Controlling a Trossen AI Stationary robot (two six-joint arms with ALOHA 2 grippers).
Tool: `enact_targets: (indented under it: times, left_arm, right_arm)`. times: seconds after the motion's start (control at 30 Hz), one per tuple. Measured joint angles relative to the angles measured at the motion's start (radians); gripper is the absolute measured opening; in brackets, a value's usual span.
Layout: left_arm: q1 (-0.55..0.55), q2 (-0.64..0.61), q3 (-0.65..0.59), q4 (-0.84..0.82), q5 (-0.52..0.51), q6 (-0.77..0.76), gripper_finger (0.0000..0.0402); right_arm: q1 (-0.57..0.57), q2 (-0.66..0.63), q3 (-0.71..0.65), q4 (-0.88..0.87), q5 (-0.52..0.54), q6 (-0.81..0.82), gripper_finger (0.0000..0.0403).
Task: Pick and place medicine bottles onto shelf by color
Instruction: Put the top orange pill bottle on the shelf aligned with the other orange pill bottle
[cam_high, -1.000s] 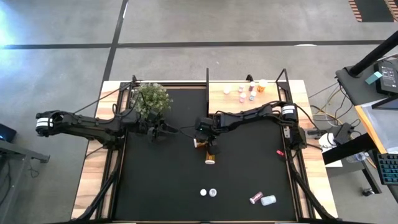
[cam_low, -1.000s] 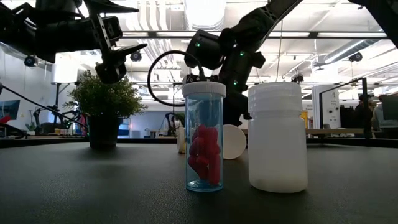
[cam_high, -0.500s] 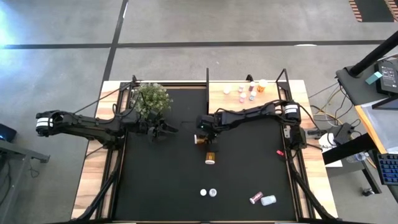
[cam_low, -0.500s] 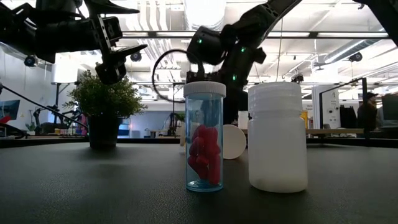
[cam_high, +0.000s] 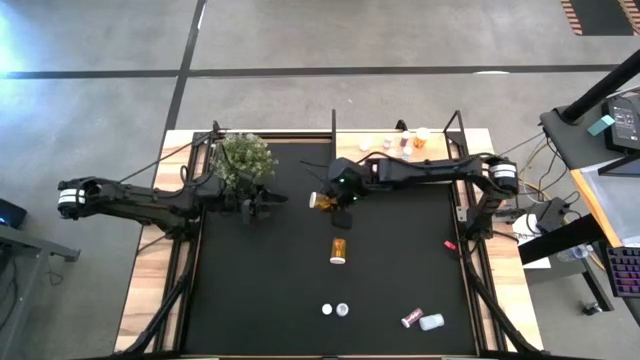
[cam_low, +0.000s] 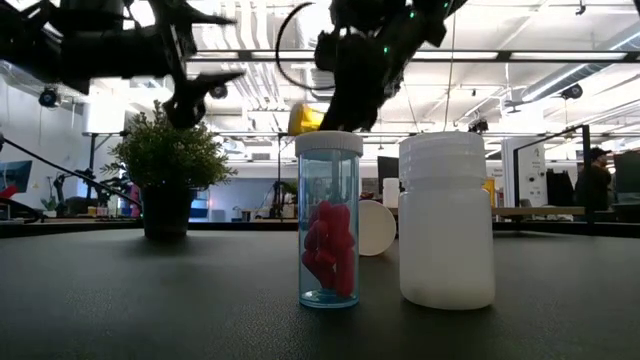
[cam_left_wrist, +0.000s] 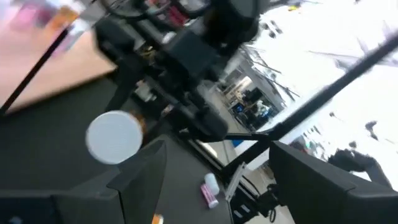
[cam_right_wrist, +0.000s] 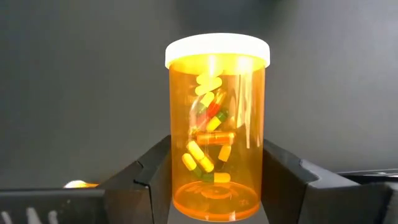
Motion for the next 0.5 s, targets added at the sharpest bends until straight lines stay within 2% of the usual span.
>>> enact_targets:
  times: [0.2,0.5]
  left_arm:
    - [0.002,0.026,0.088,-0.100,0.008,0.216,0.0267]
    - [0.033,0.084,0.152,-0.091,-0.013,0.561,0.0267]
  right_arm:
    - [0.000,-0.060,0.000,0.027,0.000,0.035,0.0176]
    - [0.001,-0.084,-0.001,0.129,0.000,0.040,0.0176]
